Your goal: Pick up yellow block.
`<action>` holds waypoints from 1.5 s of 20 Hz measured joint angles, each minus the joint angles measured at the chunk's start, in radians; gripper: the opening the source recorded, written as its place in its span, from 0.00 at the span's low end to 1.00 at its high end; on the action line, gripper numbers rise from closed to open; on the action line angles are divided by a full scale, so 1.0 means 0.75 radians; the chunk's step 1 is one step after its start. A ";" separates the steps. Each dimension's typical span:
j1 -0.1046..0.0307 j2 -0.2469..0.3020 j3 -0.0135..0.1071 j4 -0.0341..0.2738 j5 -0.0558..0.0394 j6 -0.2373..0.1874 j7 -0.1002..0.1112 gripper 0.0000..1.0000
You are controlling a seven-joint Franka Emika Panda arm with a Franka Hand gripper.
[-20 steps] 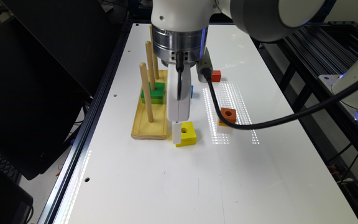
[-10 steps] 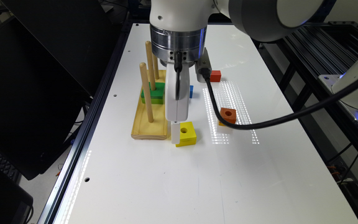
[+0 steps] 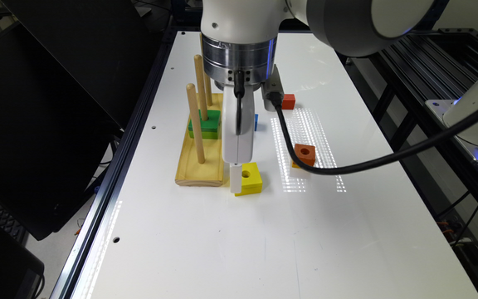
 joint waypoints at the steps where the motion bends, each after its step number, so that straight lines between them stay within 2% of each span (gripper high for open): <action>1: 0.000 0.000 0.000 0.000 0.000 0.000 0.000 1.00; 10: 0.000 0.004 -0.002 -0.012 0.000 0.001 0.000 1.00; 16: 0.000 0.060 -0.008 -0.019 -0.013 0.053 0.001 1.00; 27: 0.000 0.066 -0.009 -0.020 -0.014 0.055 0.001 1.00; 28: 0.000 0.082 -0.010 -0.020 -0.017 0.066 0.002 1.00; 29: 0.000 0.107 -0.013 -0.020 -0.026 0.090 0.005 1.00; 30: 0.000 0.109 -0.012 -0.015 -0.040 0.093 0.020 1.00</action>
